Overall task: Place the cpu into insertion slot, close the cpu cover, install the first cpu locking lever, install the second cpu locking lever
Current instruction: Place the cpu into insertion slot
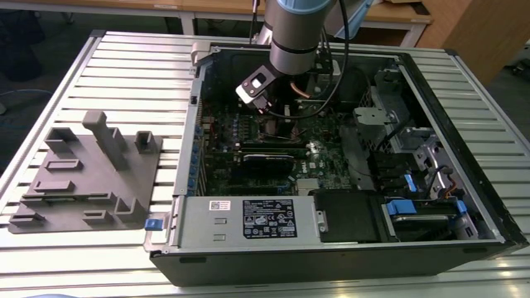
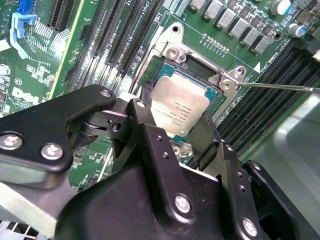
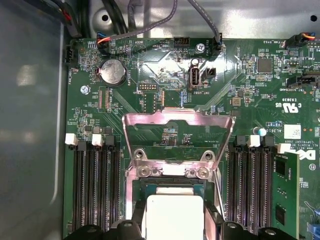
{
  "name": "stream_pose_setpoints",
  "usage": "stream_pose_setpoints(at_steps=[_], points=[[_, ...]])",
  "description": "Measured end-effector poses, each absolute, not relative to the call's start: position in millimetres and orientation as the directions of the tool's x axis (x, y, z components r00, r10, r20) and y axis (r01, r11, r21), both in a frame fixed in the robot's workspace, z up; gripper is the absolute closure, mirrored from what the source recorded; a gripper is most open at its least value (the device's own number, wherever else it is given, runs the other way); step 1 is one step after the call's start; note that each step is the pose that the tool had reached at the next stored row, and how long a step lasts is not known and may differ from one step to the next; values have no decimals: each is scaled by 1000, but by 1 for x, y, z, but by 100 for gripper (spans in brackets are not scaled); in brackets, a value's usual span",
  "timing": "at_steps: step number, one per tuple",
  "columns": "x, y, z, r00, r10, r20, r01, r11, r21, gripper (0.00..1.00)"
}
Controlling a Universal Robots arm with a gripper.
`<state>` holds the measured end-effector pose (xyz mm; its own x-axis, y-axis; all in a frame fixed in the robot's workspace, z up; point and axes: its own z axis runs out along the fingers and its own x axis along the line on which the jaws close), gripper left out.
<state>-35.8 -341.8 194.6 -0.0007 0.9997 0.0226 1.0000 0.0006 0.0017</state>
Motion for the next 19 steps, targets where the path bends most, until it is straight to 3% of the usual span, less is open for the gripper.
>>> stream_pose_setpoints(at_steps=[19], points=[[-35,-341,193,0,1000,22,1000,0,1,46]])
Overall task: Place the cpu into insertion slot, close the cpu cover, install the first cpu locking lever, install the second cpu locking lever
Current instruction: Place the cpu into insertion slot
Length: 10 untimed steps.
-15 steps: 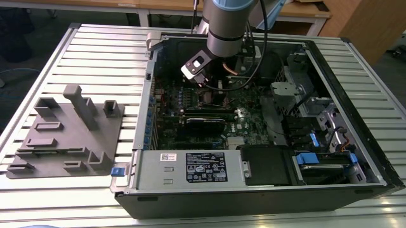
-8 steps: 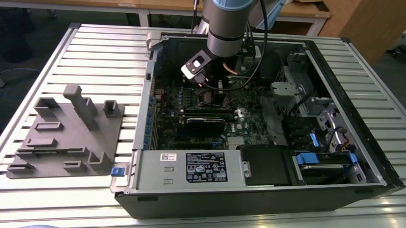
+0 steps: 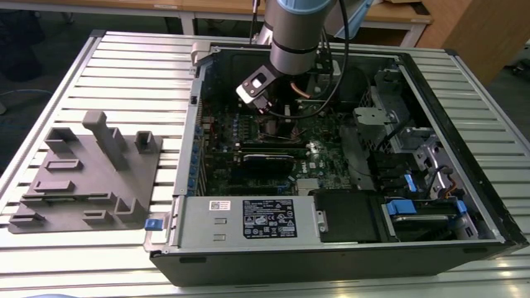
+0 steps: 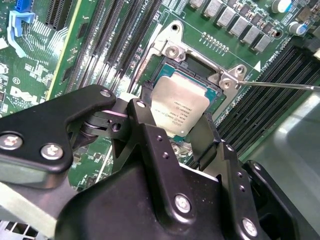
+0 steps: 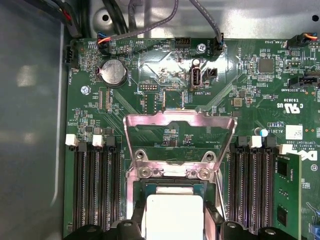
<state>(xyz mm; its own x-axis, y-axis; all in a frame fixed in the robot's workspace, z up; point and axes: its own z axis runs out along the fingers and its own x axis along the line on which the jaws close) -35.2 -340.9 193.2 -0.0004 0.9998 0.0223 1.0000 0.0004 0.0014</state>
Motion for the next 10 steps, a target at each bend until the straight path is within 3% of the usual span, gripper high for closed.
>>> stream_pose_setpoints(at_steps=[10], points=[[-35,-341,192,0,1000,23,1000,0,2,46]])
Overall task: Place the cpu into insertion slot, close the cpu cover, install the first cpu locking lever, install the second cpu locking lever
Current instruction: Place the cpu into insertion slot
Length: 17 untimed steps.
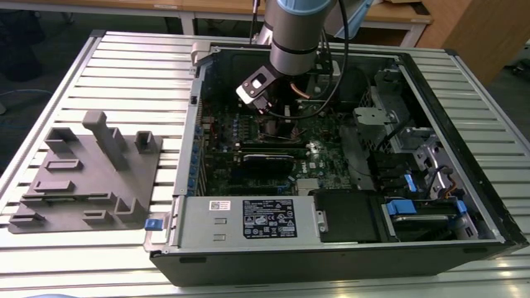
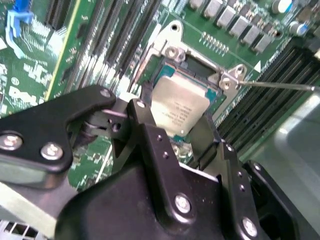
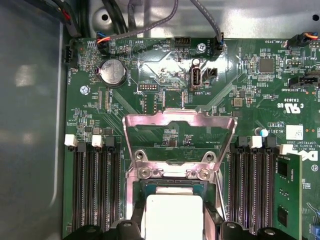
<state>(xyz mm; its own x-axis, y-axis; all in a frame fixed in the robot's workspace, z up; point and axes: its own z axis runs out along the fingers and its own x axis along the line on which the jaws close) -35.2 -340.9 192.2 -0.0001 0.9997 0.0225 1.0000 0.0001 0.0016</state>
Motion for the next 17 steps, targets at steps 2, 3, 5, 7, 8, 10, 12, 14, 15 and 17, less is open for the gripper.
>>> stream_pose_setpoints(at_steps=[2,3,5,7,8,10,12,14,15,17], points=[[-35,-341,192,0,1000,22,1000,0,2,46],[-35,-341,192,0,1000,22,1000,0,2,46],[-35,-341,192,0,1000,23,1000,0,2,46],[-35,-341,192,0,1000,23,1000,0,2,46],[-35,-341,192,0,1000,23,1000,0,2,46],[-35,-341,192,0,1000,23,1000,0,2,46],[-35,-341,192,0,1000,23,1000,0,2,46],[-35,-341,192,0,1000,23,1000,0,2,46],[-35,-341,192,0,1000,23,1000,0,2,46],[-35,-341,192,0,1000,23,1000,0,2,46]])
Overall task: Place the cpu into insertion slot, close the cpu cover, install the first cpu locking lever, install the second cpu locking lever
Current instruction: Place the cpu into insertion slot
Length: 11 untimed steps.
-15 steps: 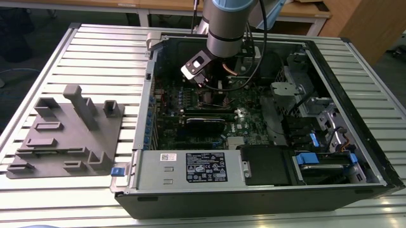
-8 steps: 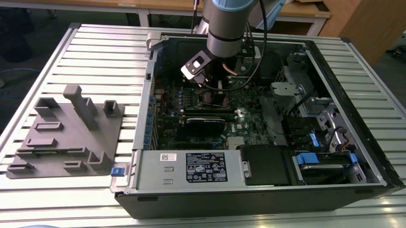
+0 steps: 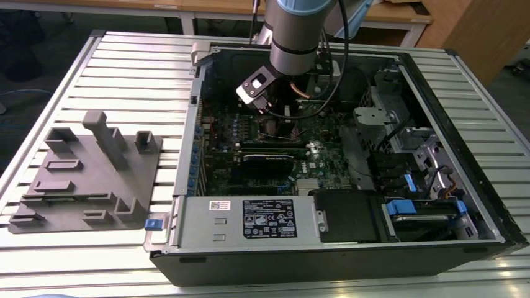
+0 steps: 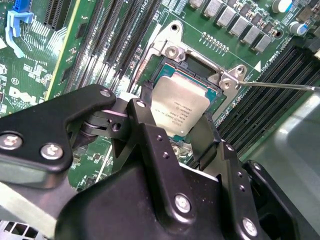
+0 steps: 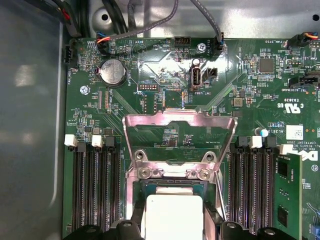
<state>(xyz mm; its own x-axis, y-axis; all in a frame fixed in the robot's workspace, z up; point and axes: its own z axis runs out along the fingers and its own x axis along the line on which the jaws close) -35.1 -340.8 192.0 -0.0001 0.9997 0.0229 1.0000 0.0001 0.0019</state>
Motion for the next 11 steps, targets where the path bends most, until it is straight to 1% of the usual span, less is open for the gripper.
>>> stream_pose_setpoints(at_steps=[11], points=[[-35,-341,193,4,1000,23,1000,-4,2,46]])
